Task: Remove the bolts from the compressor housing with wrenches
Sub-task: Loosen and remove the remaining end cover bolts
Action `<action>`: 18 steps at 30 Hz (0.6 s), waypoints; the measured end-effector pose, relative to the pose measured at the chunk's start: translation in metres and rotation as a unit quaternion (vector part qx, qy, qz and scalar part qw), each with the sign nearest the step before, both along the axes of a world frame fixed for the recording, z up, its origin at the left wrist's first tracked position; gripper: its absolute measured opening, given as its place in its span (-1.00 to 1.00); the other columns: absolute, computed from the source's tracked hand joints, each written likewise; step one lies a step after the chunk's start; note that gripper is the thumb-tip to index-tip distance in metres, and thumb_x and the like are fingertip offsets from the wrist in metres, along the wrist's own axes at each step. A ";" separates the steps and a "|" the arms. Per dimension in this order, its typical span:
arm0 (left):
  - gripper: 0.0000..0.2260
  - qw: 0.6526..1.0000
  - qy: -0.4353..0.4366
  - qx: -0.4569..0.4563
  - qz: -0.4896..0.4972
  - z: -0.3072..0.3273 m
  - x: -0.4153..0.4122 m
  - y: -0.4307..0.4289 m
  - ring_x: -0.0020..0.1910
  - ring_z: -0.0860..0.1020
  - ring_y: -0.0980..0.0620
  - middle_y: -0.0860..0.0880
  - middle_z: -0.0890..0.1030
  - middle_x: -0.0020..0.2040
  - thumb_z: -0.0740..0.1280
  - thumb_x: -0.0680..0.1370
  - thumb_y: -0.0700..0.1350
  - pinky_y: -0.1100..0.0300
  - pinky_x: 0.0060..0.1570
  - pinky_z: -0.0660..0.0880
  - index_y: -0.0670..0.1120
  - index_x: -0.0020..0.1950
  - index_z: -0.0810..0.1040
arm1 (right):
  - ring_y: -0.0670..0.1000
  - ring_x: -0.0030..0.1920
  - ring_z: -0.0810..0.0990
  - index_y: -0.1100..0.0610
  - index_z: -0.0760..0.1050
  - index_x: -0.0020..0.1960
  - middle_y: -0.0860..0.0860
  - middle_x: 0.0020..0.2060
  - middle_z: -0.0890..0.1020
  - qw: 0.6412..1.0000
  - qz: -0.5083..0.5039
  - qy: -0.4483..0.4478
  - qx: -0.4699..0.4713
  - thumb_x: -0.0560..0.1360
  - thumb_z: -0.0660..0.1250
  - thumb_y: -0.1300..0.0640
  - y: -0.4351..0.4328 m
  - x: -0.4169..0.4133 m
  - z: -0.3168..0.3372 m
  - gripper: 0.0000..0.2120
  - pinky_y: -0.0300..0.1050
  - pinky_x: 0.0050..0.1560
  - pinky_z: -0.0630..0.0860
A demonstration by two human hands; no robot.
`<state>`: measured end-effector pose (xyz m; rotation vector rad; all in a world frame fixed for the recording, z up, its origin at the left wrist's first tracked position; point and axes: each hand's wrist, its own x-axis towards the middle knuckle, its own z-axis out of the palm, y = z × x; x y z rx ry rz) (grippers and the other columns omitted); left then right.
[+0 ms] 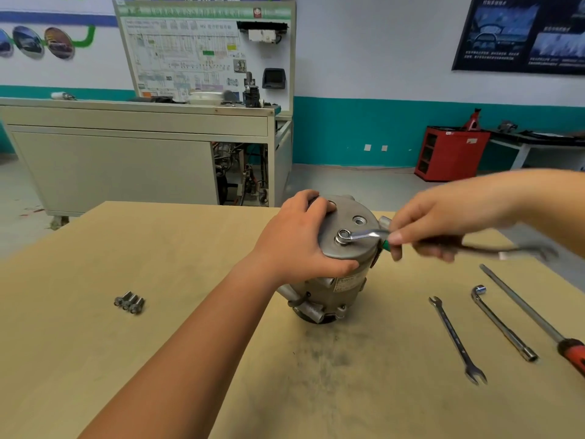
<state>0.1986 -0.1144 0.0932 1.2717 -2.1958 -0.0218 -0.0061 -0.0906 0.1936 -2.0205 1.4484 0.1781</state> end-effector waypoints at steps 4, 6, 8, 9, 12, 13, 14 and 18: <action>-0.24 1.000 -0.015 0.002 0.006 0.001 -0.004 -0.002 0.31 0.30 -0.02 -0.04 0.31 0.37 0.49 0.28 0.26 0.25 0.11 0.25 -0.04 0.37 0.36 | -0.23 -0.35 0.47 -0.19 0.61 -0.09 -0.20 -0.39 0.56 0.988 0.047 0.042 -0.143 0.47 0.25 -0.12 -0.030 -0.013 0.007 -0.84 -0.25 -0.17 0.41; -0.24 1.000 -0.020 0.007 0.005 0.001 -0.004 -0.002 0.31 0.30 -0.01 -0.03 0.31 0.37 0.48 0.29 0.26 0.23 0.13 0.28 -0.04 0.37 0.35 | -0.23 -0.30 0.51 -0.19 0.62 -0.09 -0.19 -0.32 0.60 0.987 0.051 0.020 -0.149 0.50 0.25 -0.07 -0.036 -0.020 0.006 -0.84 -0.25 -0.12 0.45; -0.24 1.000 -0.021 0.011 0.006 0.001 -0.003 -0.002 0.31 0.29 -0.02 -0.03 0.30 0.38 0.48 0.29 0.26 0.20 0.18 0.31 -0.04 0.37 0.35 | -0.17 -0.25 0.58 -0.11 0.62 -0.10 -0.12 -0.29 0.63 0.990 0.027 -0.045 -0.131 0.52 0.25 -0.01 -0.033 -0.023 0.006 -0.83 -0.24 -0.16 0.52; -0.24 1.000 -0.019 0.012 0.006 0.001 -0.002 -0.001 0.32 0.29 -0.02 -0.04 0.30 0.39 0.48 0.29 0.26 0.20 0.18 0.31 -0.04 0.37 0.34 | -0.10 -0.22 0.63 -0.02 0.60 -0.10 -0.08 -0.28 0.65 0.990 0.006 -0.092 -0.109 0.52 0.23 0.04 -0.028 -0.024 0.006 -0.83 -0.26 -0.19 0.55; -0.24 1.000 -0.006 0.007 0.007 0.000 -0.002 0.000 0.31 0.29 -0.01 -0.04 0.31 0.37 0.50 0.29 0.25 0.25 0.14 0.24 -0.05 0.37 0.35 | 0.09 -0.20 0.70 0.19 0.47 -0.02 0.10 -0.23 0.69 0.979 -0.026 -0.200 -0.014 0.49 0.22 0.09 -0.005 -0.013 -0.006 -0.82 -0.21 -0.22 0.60; -0.23 1.000 -0.004 0.006 0.008 0.000 -0.002 0.000 0.30 0.30 -0.01 -0.04 0.32 0.37 0.50 0.28 0.25 0.26 0.13 0.24 -0.05 0.37 0.36 | 0.09 -0.22 0.70 0.20 0.44 -0.02 0.14 -0.22 0.70 0.972 -0.030 -0.233 0.024 0.44 0.23 0.07 0.005 -0.007 -0.014 -0.78 -0.19 -0.22 0.62; -0.23 1.000 -0.002 0.004 0.009 0.000 -0.002 0.000 0.29 0.31 -0.02 -0.05 0.32 0.36 0.50 0.27 0.26 0.26 0.12 0.24 -0.06 0.36 0.37 | 0.06 -0.26 0.70 0.19 0.43 -0.02 0.15 -0.21 0.70 0.961 -0.035 -0.268 0.061 0.39 0.23 0.04 0.016 0.001 -0.021 -0.74 -0.18 -0.24 0.62; -0.16 1.000 0.009 0.005 0.007 0.002 -0.005 0.004 0.29 0.34 -0.04 -0.07 0.35 0.34 0.32 0.20 0.38 0.30 0.09 0.22 -0.09 0.34 0.40 | 0.04 -0.34 0.69 0.26 0.38 0.01 0.22 -0.20 0.69 0.894 -0.082 -0.412 0.155 0.40 0.23 0.05 0.044 0.023 -0.042 -0.69 -0.20 -0.37 0.59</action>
